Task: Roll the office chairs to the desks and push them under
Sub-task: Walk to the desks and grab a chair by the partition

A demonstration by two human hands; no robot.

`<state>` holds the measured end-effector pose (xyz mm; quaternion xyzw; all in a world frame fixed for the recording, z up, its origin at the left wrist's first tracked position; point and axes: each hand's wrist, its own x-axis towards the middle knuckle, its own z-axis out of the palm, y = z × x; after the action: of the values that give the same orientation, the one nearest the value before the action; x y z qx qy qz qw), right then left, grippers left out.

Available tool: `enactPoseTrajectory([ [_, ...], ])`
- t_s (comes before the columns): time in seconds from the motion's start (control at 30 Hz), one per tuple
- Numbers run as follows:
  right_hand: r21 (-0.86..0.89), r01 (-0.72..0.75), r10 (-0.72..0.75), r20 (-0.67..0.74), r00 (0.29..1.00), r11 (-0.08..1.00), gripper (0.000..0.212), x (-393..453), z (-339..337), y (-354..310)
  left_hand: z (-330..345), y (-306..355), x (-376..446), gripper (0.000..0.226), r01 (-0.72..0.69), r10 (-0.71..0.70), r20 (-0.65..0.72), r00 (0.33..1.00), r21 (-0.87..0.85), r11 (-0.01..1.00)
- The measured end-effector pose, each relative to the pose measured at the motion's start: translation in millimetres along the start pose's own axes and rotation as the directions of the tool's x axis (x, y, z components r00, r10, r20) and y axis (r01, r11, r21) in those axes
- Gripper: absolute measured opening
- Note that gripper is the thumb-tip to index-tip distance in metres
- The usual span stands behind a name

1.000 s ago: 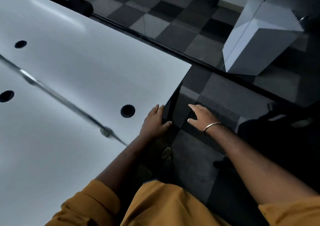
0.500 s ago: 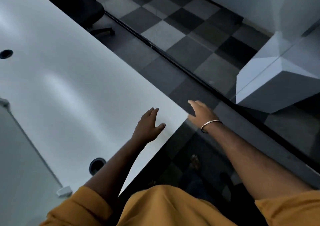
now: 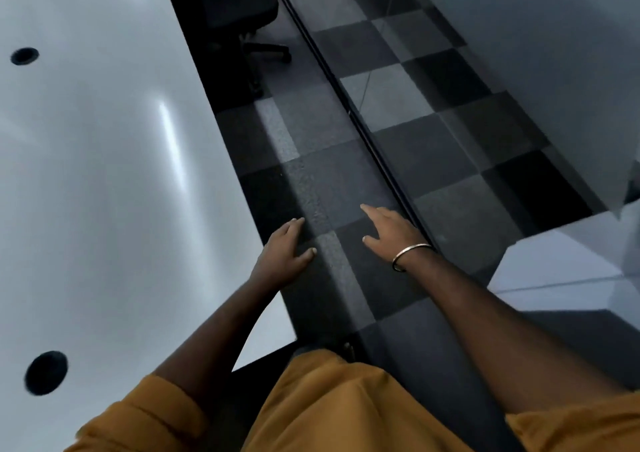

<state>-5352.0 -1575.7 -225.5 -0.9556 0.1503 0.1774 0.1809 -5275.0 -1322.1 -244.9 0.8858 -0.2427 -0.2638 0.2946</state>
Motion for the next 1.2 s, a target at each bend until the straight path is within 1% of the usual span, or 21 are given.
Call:
enactPoseTrajectory([
  [0.1,-0.014,0.079,-0.079,0.001,0.997,0.997,0.076,41.9,-26.3,17.5,1.5,19.8,30.6,0.077,0.033,-0.035,-0.046,0.998,-0.025,0.999],
  [0.23,-0.018,0.135,-0.134,0.037,0.99,0.991,0.078,106.0,-47.0,34.2,-3.7,32.4,77.8,0.077,0.077,-0.083,-0.103,0.991,-0.059,0.995],
  [0.33,-0.025,0.173,-0.171,0.073,0.983,0.985,0.079,151.5,-59.5,40.8,-11.4,38.2,114.0,0.078,0.136,-0.145,-0.115,0.983,-0.077,0.988],
  [0.43,-0.026,0.202,-0.198,0.093,0.976,0.979,0.079,209.5,-77.3,48.7,-24.9,44.2,164.0,0.078,0.163,-0.175,-0.123,0.977,-0.101,0.981],
  [0.57,-0.016,0.209,-0.205,0.125,0.971,0.978,0.08,299.9,-116.6,59.6,-63.1,53.9,248.8,0.078,0.232,-0.248,-0.127,0.96,-0.128,0.964],
  [0.8,-0.022,0.218,-0.214,0.11,0.971,0.976,0.079,433.1,-199.5,71.0,-142.6,68.2,380.3,0.077,0.236,-0.252,-0.154,0.955,-0.113,0.965],
  [0.93,-0.034,0.232,-0.226,0.12,0.967,0.972,0.079,511.1,-232.5,75.3,-174.6,65.7,444.1,0.076,0.242,-0.26,-0.19,0.947,-0.114,0.964],
  [1.07,-0.043,0.272,-0.264,0.144,0.954,0.961,0.079,602.4,-265.2,67.4,-209.4,59.3,522.6,0.076,0.277,-0.301,-0.212,0.93,-0.132,0.952],
  [1.2,-0.053,0.327,-0.318,0.139,0.938,0.943,0.077,702.2,-302.8,56.2,-250.2,53.7,602.9,0.075,0.316,-0.346,-0.247,0.905,-0.152,0.936],
])
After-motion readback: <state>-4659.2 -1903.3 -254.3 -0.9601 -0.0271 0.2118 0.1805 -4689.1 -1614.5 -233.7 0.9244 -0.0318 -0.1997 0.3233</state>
